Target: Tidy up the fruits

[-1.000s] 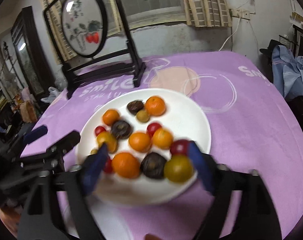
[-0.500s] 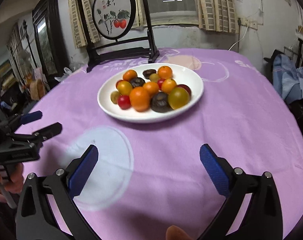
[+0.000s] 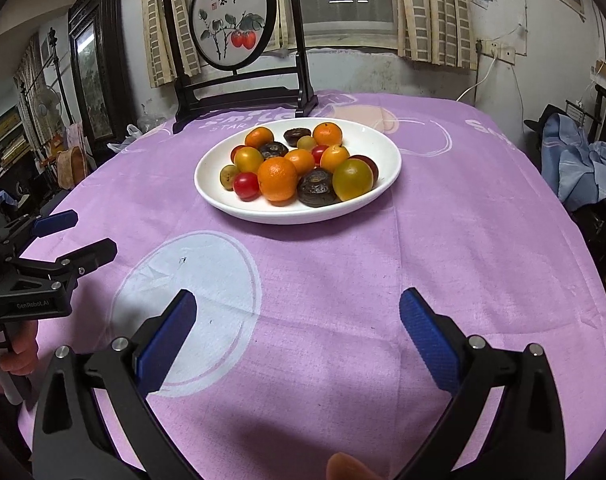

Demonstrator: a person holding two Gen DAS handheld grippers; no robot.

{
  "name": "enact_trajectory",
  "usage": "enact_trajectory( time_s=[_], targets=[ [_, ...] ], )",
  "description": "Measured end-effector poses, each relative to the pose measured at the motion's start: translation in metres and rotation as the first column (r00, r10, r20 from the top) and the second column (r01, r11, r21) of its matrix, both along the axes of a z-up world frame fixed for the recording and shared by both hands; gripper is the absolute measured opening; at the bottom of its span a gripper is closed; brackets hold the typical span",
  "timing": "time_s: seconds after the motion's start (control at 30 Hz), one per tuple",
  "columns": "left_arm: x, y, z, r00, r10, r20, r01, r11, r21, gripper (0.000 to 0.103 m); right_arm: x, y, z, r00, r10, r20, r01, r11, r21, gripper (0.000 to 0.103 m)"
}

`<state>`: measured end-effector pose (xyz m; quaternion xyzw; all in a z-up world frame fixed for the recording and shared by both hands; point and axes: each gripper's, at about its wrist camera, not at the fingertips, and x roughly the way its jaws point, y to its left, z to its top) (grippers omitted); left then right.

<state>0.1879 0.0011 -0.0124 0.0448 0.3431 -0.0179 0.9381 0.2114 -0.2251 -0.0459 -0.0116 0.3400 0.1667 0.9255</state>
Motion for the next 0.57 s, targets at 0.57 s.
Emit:
enact_trajectory(
  time_s=[0.57],
  targets=[
    [0.0004,-0.0014,0.0,1.0,-0.003,0.003,0.003,1.0,0.001,0.101,-0.001,-0.0002,0.0016,1.0,-0.001,0.011,0.001,1.0,-0.003,0.101]
  ],
)
